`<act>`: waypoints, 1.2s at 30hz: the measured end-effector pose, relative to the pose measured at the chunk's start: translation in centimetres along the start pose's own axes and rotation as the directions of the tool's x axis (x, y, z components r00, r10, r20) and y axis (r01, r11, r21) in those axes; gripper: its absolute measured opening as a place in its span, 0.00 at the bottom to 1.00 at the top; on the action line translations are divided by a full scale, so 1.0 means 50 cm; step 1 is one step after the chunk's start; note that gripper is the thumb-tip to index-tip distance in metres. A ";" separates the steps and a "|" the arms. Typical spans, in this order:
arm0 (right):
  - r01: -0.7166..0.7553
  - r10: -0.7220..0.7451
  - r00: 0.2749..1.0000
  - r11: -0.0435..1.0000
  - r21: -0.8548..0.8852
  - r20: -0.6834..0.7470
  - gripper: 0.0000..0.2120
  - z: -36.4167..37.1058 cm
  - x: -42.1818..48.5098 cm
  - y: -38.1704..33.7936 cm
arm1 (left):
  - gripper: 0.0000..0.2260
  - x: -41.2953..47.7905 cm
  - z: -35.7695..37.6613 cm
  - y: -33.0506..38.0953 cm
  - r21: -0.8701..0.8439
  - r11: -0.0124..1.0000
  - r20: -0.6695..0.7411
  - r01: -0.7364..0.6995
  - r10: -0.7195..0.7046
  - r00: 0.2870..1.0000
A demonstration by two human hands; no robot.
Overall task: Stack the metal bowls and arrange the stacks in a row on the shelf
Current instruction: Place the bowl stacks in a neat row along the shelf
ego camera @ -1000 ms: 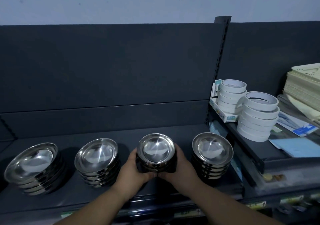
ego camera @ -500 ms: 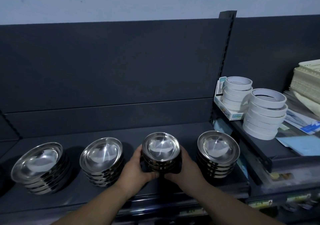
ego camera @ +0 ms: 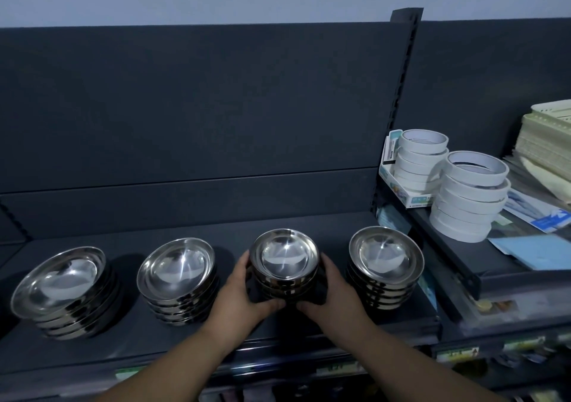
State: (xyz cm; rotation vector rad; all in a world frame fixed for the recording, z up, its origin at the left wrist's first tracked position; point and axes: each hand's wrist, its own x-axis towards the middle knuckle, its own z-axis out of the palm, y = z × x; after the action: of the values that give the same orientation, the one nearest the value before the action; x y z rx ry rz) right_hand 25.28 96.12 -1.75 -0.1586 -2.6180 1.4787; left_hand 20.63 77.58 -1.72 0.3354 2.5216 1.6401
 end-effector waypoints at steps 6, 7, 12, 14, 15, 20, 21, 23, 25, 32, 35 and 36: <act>0.069 -0.069 0.998 0.994 -0.084 -0.005 0.36 -0.035 0.014 -0.049 | 0.48 0.008 -0.014 0.016 0.012 1.000 -0.026 -0.022 0.022 0.999; 0.084 -0.083 0.996 0.991 -0.105 0.006 0.36 -0.038 0.018 -0.052 | 0.47 0.011 -0.015 0.017 0.018 1.000 -0.031 -0.022 0.022 0.999; 0.088 -0.086 0.996 0.985 -0.151 0.023 0.35 -0.049 0.020 -0.066 | 0.43 0.016 -0.015 0.014 0.023 0.999 -0.050 -0.025 0.026 0.998; 0.090 -0.088 0.996 0.983 -0.158 0.022 0.35 -0.049 0.019 -0.066 | 0.43 0.018 -0.014 0.010 0.010 1.000 -0.048 -0.022 0.023 0.999; 0.086 -0.083 0.996 0.984 -0.159 0.023 0.35 -0.048 0.017 -0.065 | 0.43 0.019 -0.014 0.009 0.005 1.000 -0.046 -0.023 0.023 0.999; 0.073 -0.071 0.997 0.988 -0.137 0.024 0.35 -0.040 0.013 -0.051 | 0.44 0.012 -0.011 0.009 -0.029 0.999 0.000 -0.019 0.019 1.000; 0.074 -0.072 0.997 0.989 -0.129 0.020 0.35 -0.039 0.013 -0.049 | 0.44 0.011 -0.010 0.006 -0.031 0.999 0.006 -0.022 0.023 1.000; 0.074 -0.074 0.997 0.991 -0.110 0.011 0.35 -0.037 0.013 -0.046 | 0.43 0.010 -0.008 0.005 -0.032 0.999 0.007 -0.022 0.023 1.000; 0.083 -0.083 0.996 0.993 -0.088 0.012 0.37 -0.037 0.012 -0.043 | 0.44 0.011 -0.007 0.005 -0.042 0.999 0.009 -0.015 0.015 1.000; -0.074 0.075 0.997 0.996 -0.059 0.025 0.46 -0.007 -0.012 0.002 | 0.52 -0.022 0.014 -0.025 -0.121 0.991 -0.011 0.061 -0.063 0.998; -0.100 0.104 0.993 0.992 -0.082 0.052 0.43 0.008 -0.024 0.021 | 0.55 -0.047 0.035 -0.045 -0.140 0.984 -0.029 0.109 -0.114 0.993; -0.096 0.101 0.993 0.992 -0.079 0.055 0.43 0.011 -0.024 0.024 | 0.56 -0.047 0.038 -0.052 -0.141 0.983 -0.037 0.116 -0.123 0.992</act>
State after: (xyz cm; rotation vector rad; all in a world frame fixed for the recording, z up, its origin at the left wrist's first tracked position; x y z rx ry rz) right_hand 26.39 96.08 -3.14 -0.2600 -2.7523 1.4347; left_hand 23.01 77.69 -4.91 0.1318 2.3897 1.7827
